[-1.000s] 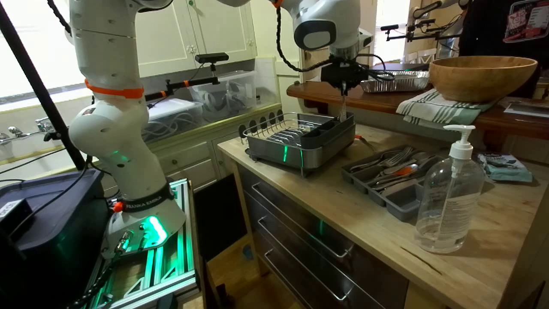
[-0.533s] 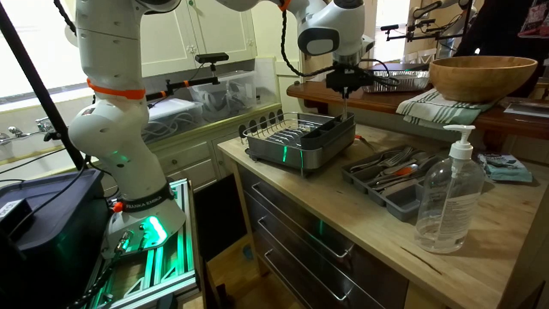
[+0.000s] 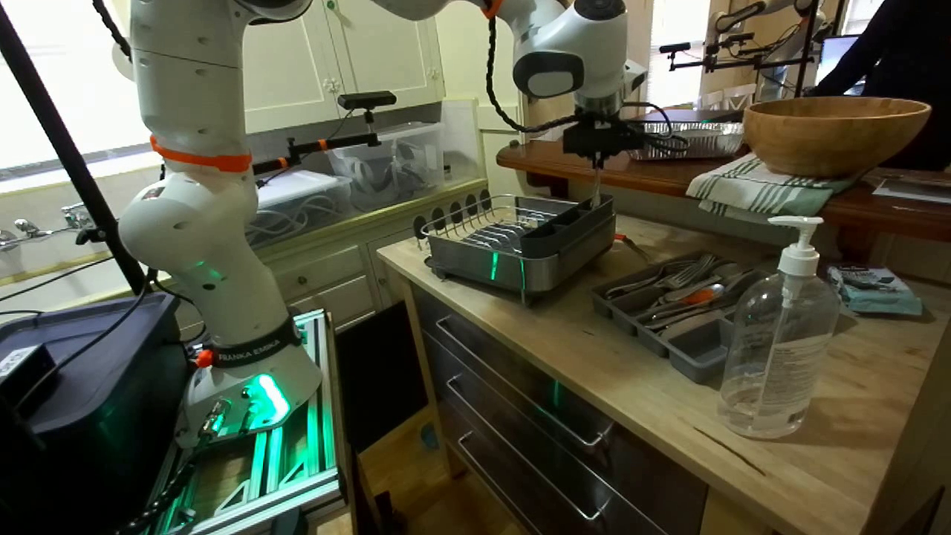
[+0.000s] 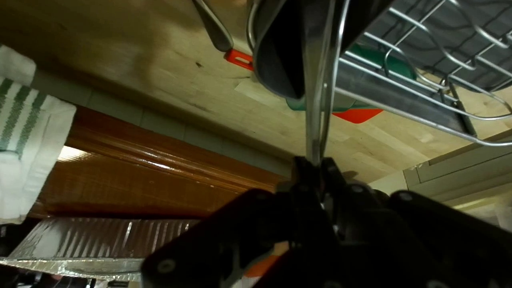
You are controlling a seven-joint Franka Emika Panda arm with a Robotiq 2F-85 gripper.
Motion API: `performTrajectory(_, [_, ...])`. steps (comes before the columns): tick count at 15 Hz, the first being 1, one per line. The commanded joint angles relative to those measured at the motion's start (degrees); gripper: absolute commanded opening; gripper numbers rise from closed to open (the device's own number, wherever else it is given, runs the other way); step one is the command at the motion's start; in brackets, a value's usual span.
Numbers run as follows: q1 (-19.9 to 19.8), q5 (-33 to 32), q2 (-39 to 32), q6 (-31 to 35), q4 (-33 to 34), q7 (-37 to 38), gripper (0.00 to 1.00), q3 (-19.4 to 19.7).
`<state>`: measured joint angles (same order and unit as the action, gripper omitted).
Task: Place some cutlery on the dishrack.
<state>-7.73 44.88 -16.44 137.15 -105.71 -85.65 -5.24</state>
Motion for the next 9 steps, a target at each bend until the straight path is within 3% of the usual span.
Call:
performTrajectory(1, [1.43,0.42,0.2,0.96,-1.1,3.01,0.03,0.43])
performTrajectory(9, [0.3,3.89,-1.29,2.97,-3.72,0.44,0.03,-0.21])
